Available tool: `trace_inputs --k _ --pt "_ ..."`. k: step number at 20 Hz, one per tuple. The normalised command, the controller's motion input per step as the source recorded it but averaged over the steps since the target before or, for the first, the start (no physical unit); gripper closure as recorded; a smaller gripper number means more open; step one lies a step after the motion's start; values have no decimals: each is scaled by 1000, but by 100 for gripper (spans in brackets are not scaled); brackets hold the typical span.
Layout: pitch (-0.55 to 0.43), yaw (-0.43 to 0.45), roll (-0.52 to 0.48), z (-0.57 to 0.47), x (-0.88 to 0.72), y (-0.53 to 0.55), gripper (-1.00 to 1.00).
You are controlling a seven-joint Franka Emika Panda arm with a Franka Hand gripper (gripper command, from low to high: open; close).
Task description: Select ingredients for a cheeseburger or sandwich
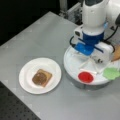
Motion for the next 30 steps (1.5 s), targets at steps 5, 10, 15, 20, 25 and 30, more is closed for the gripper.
trace_inputs --k 5,10,15,20,25,30 --pt "-159 17 25 -89 -140 26 -100" --pt "-134 6 -40 -97 -149 61 -100" --pt "-95 -34 -161 -143 -136 125 -100" --pt "-103 10 -208 -169 -106 144 -100" --pt "-82 45 -163 -174 -155 99 -100" --pt "-109 95 -133 -176 -166 38 -100"
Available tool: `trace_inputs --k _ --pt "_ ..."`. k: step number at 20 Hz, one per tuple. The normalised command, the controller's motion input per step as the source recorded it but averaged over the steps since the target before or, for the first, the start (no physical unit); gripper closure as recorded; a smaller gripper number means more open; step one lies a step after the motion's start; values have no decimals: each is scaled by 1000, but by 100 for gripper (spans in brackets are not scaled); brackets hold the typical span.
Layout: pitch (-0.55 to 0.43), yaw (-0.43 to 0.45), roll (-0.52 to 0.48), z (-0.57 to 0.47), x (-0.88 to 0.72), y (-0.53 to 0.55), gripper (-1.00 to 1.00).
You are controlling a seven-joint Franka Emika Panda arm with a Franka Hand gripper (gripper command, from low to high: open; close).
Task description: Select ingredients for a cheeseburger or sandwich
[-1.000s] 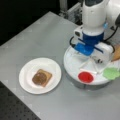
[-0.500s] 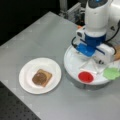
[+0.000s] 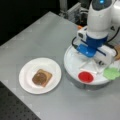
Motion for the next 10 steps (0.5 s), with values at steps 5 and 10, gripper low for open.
trace_inputs --k 5,10 --pt "-156 231 -91 -224 -149 -73 -100" --pt "-137 478 8 -330 -142 -142 -100"
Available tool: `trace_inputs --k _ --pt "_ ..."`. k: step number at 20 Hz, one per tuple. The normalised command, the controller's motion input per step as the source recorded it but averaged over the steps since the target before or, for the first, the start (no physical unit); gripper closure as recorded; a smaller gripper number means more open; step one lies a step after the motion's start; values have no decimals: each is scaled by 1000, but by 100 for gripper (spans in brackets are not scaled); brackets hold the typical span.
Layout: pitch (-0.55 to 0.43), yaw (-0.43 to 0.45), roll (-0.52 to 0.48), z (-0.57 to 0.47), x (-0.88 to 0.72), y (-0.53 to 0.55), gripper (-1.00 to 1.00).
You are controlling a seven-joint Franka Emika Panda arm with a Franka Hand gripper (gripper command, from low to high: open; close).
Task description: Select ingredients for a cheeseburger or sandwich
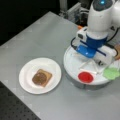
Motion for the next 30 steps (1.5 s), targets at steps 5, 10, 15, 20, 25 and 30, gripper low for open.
trace_inputs --k 5,10,15,20,25,30 --pt "-53 507 103 -416 -101 -149 -100" --pt "-13 382 168 -473 -43 -138 -100" --pt "-5 245 220 -498 -11 -93 -100" --pt "24 255 279 -567 25 -79 -100" --pt "282 397 134 -599 44 -87 -100" --pt "380 507 62 -591 150 -34 -100"
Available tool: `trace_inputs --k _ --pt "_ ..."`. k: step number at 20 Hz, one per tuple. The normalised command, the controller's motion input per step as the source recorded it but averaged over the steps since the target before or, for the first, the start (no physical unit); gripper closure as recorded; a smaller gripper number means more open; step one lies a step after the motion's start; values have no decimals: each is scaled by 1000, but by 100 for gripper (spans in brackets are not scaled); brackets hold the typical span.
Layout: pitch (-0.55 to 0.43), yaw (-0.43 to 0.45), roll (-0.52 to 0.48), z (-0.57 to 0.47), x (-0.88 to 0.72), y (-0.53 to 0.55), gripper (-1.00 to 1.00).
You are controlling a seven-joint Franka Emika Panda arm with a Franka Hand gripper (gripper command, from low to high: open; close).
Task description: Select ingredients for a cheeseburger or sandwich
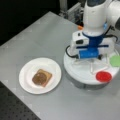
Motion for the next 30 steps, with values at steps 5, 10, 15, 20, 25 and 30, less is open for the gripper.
trace_inputs --k 5,10,15,20,25,30 --pt "378 544 74 -609 233 -35 -100" --pt "296 571 94 -728 359 -84 -100" --pt "305 537 4 -823 496 -181 -100" --pt "339 466 -9 -870 595 -288 -100" --pt "349 401 -15 -864 642 -295 -100" --pt "337 318 45 -856 637 -279 -100"
